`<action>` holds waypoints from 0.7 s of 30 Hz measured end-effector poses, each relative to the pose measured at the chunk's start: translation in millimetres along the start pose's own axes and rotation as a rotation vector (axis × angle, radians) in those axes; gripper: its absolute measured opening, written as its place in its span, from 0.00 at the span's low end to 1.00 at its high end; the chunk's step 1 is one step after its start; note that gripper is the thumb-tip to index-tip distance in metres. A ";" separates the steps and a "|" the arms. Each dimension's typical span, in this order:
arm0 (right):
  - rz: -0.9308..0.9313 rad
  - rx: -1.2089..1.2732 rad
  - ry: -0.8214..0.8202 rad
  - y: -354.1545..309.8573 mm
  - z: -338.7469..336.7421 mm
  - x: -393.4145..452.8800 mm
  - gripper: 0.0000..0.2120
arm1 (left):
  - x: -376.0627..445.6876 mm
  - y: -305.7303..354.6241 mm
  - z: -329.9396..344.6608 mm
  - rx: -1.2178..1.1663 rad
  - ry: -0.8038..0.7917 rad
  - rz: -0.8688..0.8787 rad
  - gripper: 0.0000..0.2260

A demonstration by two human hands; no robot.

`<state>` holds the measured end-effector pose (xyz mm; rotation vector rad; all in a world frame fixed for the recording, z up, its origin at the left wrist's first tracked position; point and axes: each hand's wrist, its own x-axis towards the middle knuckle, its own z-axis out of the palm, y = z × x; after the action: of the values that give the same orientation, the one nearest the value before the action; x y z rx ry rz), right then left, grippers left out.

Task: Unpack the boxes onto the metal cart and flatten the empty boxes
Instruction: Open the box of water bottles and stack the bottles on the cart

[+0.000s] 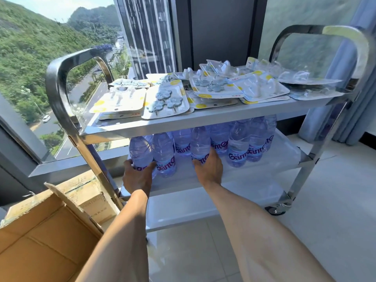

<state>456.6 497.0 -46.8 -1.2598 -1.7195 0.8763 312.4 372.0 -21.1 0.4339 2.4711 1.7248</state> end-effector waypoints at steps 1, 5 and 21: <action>0.020 -0.016 0.020 2.2 -5.3 3.8 0.29 | -1.2 0.3 0.4 -0.005 0.004 -0.001 0.30; 0.112 -0.078 0.115 10.5 -22.6 10.4 0.30 | -3.5 -4.4 1.3 -0.008 0.009 0.002 0.29; 0.352 -0.457 0.029 -59.0 -12.0 -20.1 0.15 | 6.0 -3.6 -32.8 0.253 -0.195 -0.031 0.32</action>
<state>447.4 463.1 6.1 -1.9116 -1.7622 0.6686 298.2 342.9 -12.3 0.5530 2.5434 1.2932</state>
